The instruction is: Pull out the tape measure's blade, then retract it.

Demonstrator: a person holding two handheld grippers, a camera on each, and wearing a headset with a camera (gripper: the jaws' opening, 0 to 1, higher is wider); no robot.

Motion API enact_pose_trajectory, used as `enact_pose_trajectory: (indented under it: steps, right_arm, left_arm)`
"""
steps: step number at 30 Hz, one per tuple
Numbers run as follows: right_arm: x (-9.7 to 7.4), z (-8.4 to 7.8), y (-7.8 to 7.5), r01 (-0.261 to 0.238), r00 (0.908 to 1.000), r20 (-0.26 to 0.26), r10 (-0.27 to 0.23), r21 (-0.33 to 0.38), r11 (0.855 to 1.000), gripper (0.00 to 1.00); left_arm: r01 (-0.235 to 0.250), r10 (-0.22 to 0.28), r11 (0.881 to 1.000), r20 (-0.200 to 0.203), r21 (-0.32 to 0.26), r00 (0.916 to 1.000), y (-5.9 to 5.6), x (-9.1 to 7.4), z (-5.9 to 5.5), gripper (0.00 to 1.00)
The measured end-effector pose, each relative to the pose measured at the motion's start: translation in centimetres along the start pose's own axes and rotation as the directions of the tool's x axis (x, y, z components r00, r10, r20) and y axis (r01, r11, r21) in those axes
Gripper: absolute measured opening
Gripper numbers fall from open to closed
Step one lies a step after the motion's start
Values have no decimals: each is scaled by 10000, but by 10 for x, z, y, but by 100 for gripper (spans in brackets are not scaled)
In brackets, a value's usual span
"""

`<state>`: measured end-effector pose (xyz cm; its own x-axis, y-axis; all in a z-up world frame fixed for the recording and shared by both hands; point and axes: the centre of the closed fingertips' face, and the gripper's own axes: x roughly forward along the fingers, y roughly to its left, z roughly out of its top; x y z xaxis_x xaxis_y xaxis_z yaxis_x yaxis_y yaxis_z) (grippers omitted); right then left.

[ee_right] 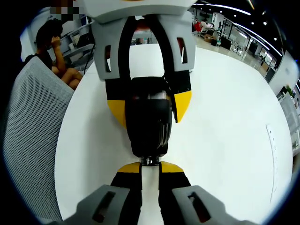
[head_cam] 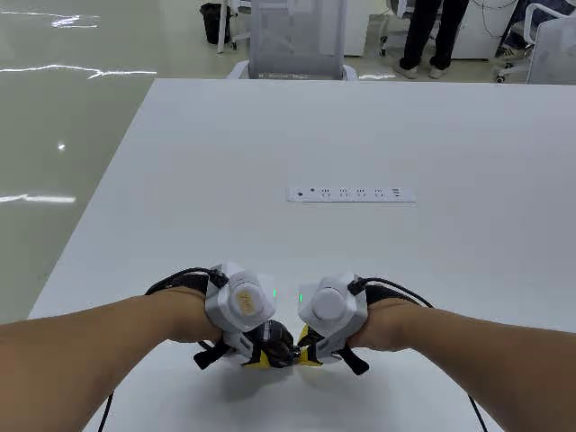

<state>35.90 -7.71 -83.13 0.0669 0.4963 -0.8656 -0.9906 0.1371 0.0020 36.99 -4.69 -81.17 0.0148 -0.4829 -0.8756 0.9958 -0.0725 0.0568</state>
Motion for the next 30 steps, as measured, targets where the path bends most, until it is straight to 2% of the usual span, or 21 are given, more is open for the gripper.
enact_pose_trajectory:
  steps: [30]
  right_arm:
    - [-7, -16, 0, 26, 9996, -294, -29, -85, 10000, 11]
  left_arm:
    - [-86, 86, 10000, 29, -23, 10000, 0, 1, 1, 33]
